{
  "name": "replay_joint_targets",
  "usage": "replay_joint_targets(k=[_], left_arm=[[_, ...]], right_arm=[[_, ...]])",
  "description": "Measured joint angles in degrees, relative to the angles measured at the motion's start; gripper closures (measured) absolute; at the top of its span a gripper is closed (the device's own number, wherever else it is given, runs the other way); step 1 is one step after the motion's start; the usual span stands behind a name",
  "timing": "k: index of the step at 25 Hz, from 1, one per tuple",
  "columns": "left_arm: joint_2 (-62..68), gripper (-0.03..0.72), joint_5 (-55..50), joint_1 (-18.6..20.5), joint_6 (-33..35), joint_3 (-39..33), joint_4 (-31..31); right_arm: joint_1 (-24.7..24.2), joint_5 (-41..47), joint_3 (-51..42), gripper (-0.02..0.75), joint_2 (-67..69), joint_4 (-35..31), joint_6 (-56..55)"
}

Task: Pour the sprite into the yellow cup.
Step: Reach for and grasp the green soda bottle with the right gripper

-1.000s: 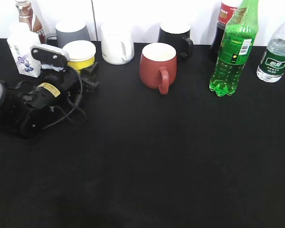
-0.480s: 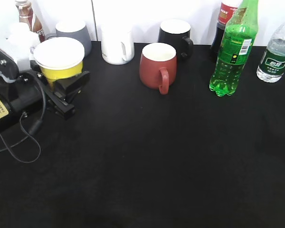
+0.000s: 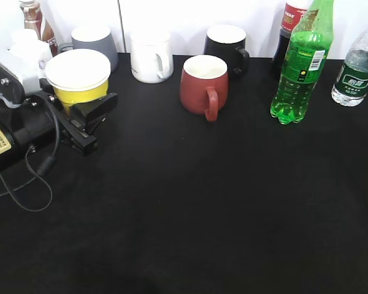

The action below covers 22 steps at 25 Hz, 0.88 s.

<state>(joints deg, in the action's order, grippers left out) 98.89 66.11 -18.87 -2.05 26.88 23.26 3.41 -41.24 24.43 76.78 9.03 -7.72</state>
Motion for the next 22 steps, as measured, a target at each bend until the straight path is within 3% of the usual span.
replay_joint_targets(k=[1, 4, 8, 22], left_arm=[[0.0, 0.272, 0.0, 0.0, 0.0, 0.0, 0.0], [0.0, 0.272, 0.0, 0.0, 0.0, 0.0, 0.0], [0.0, 0.272, 0.0, 0.0, 0.0, 0.0, 0.0], [0.0, 0.272, 0.5, 0.0, 0.0, 0.0, 0.2]], right_arm=[[3.3, -0.2, 0.1, 0.152, 1.8, -0.4, 1.3], [12.6, -4.1, 0.7, 0.152, 8.5, -13.2, 8.7], [13.2, -17.6, 1.0, 0.088, 17.1, -15.6, 9.2], [13.2, -19.5, 19.3, 0.078, 38.3, -17.5, 9.2]])
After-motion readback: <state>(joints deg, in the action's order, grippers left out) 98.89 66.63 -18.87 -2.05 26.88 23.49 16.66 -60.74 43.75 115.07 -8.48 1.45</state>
